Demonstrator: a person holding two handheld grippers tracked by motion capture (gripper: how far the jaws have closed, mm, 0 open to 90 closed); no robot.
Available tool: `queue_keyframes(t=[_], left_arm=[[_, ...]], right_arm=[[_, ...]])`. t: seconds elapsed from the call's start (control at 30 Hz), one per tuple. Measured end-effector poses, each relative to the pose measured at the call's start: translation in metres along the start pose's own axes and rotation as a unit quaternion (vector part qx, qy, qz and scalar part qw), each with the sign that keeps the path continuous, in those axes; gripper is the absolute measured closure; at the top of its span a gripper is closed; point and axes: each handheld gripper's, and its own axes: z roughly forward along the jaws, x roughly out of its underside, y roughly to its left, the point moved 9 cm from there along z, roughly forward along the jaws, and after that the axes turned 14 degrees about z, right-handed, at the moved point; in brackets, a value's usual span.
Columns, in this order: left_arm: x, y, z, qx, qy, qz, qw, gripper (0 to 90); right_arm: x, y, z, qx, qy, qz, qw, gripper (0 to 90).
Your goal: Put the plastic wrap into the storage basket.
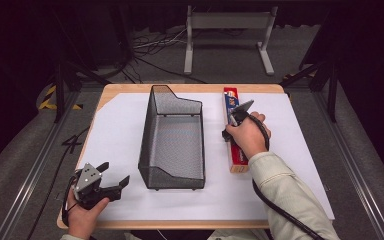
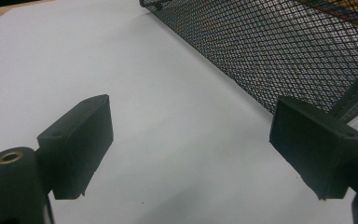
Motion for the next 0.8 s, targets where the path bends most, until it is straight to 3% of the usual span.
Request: queue_keyframes(t=[0.4, 0.8], left_arm=[[0.000, 0.000, 0.000, -0.003, 0.001, 0.001, 1.0000, 14.2], [0.000, 0.000, 0.000, -0.003, 0.001, -0.001, 1.0000, 14.3]], right_arm=[[-0.002, -0.009, -0.019, -0.042, 0.015, 0.022, 0.9988, 39.6], [0.000, -0.011, -0.043, -0.074, -0.010, 0.007, 0.9972, 39.5]])
